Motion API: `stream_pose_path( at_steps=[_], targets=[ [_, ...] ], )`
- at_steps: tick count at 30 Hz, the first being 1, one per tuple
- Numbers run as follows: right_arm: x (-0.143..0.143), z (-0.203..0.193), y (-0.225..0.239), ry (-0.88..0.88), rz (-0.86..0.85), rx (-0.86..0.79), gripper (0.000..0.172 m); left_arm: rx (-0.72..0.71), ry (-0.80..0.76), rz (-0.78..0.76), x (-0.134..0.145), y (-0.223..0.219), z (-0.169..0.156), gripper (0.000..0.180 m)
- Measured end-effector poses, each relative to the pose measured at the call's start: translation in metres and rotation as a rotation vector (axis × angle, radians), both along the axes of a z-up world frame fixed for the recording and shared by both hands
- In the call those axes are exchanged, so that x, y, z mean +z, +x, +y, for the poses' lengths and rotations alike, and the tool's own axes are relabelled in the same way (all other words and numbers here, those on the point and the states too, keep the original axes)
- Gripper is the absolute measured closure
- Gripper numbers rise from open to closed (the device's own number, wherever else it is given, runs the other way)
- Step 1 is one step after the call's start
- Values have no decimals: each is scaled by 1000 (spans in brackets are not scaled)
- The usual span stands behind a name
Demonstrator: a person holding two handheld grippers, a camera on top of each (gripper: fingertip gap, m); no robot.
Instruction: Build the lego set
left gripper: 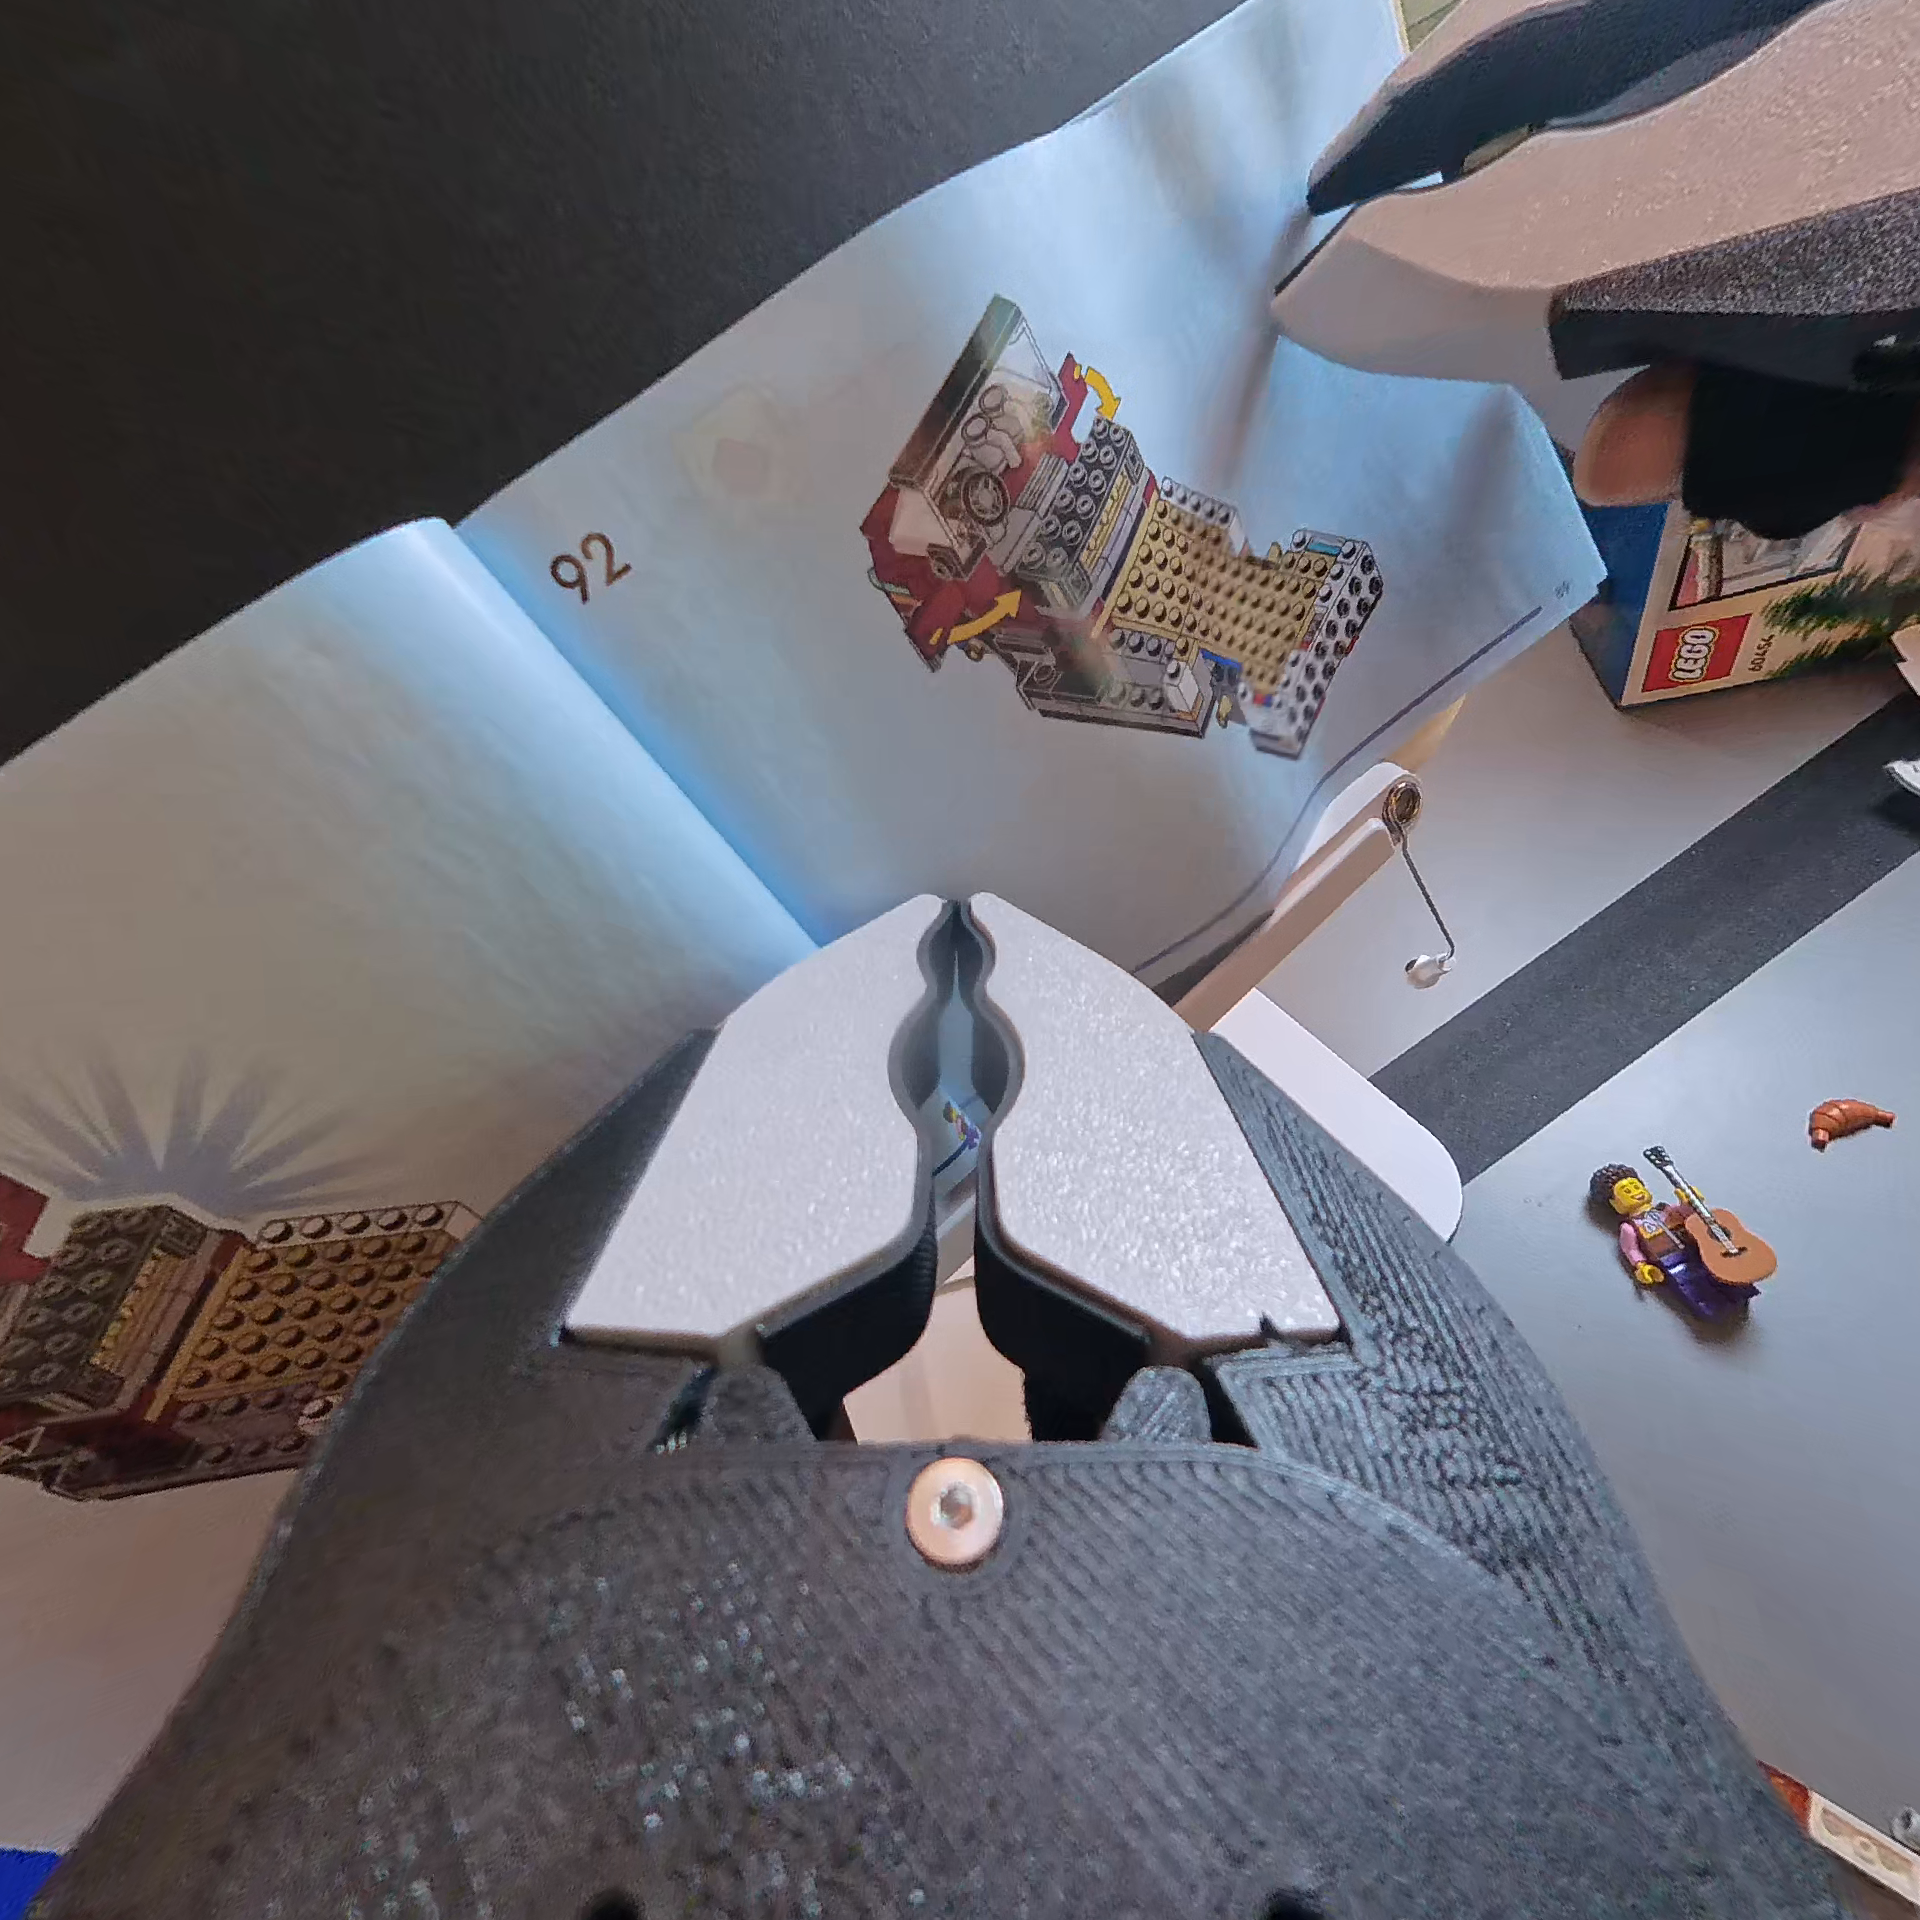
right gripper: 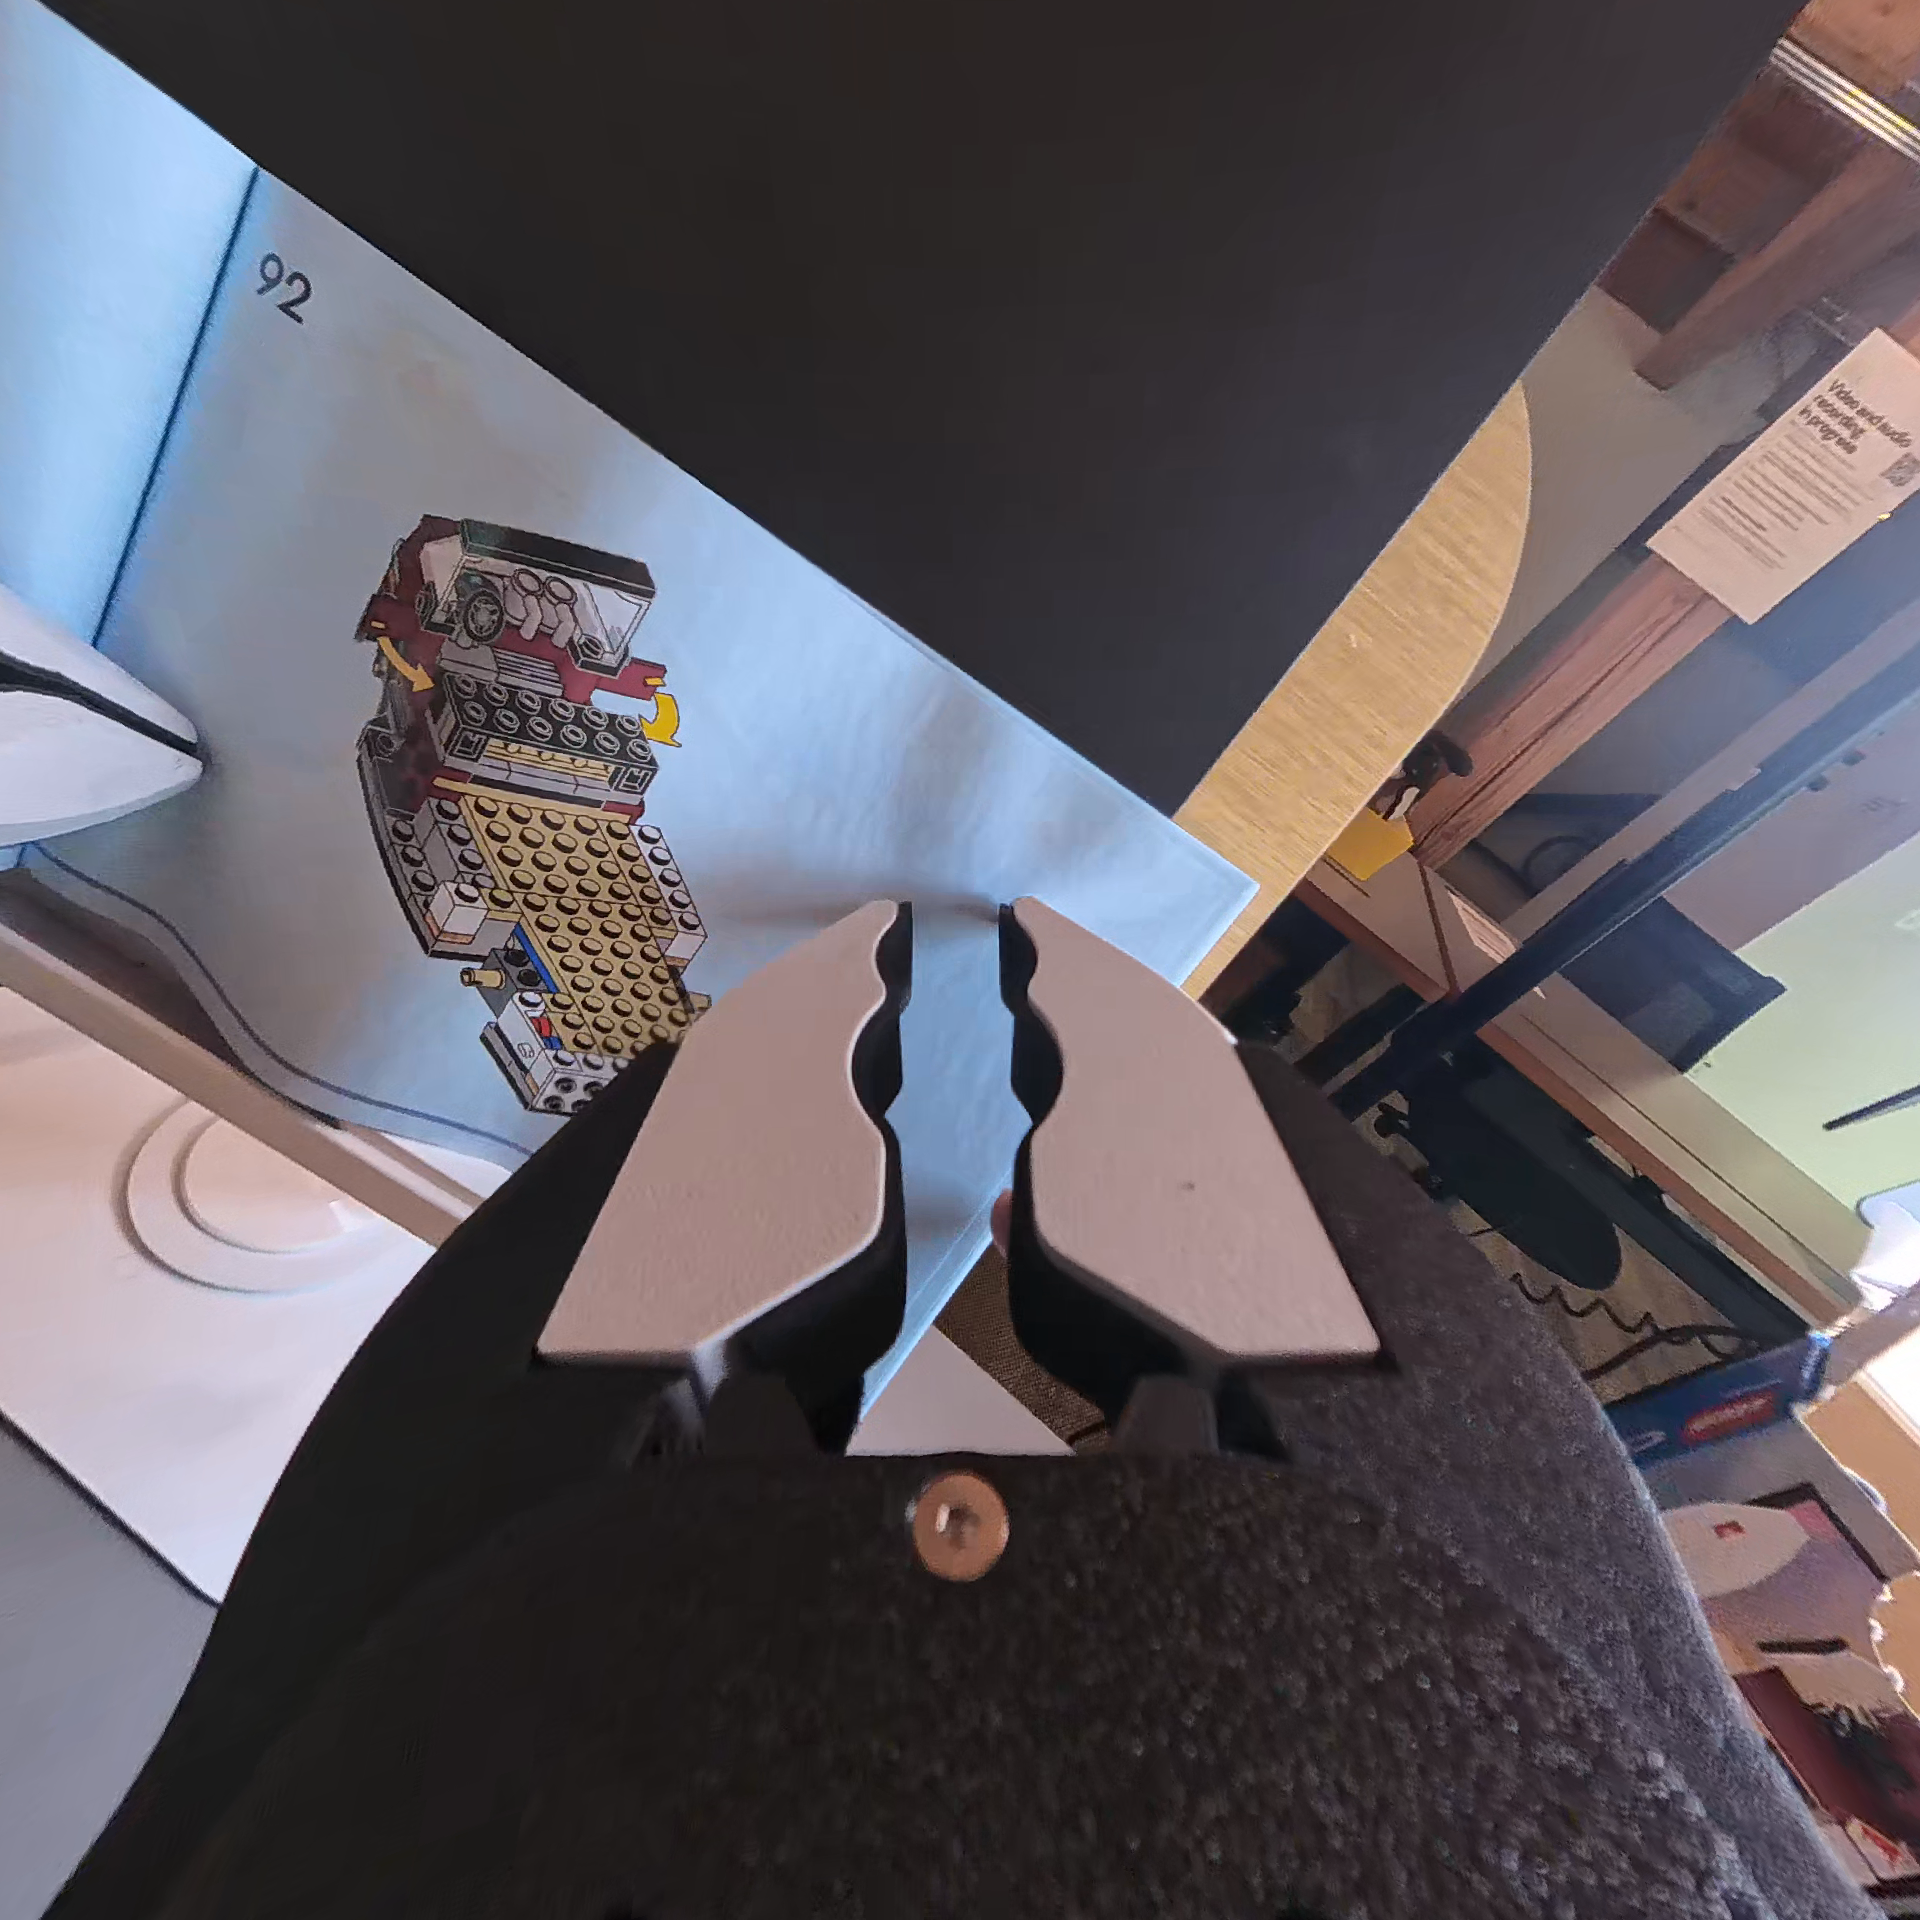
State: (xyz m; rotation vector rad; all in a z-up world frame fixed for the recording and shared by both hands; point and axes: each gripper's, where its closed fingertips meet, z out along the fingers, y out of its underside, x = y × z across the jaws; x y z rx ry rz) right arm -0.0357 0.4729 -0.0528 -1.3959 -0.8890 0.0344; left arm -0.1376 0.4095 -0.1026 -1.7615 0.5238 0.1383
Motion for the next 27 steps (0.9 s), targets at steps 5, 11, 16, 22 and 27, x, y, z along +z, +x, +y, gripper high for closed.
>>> stream_pose_path(
  at_steps=[5,11,16,22,27],
  targets=[
    [8,7,3,4,-1,-29,99,1,1,1,0,0,0,180],
    [4,5,0,15,-13,-22,111,1,1,-1,0,0,0,180],
    [1,2,3,3,-3,-5,140,1,4,0,1,0,-1,180],
    [7,5,0,23,-21,1,96,2,7,4,0,0,-1,180],
    [1,3,-3,20,-33,2,99,2,9,5,1,0,0,180]
  ],
)
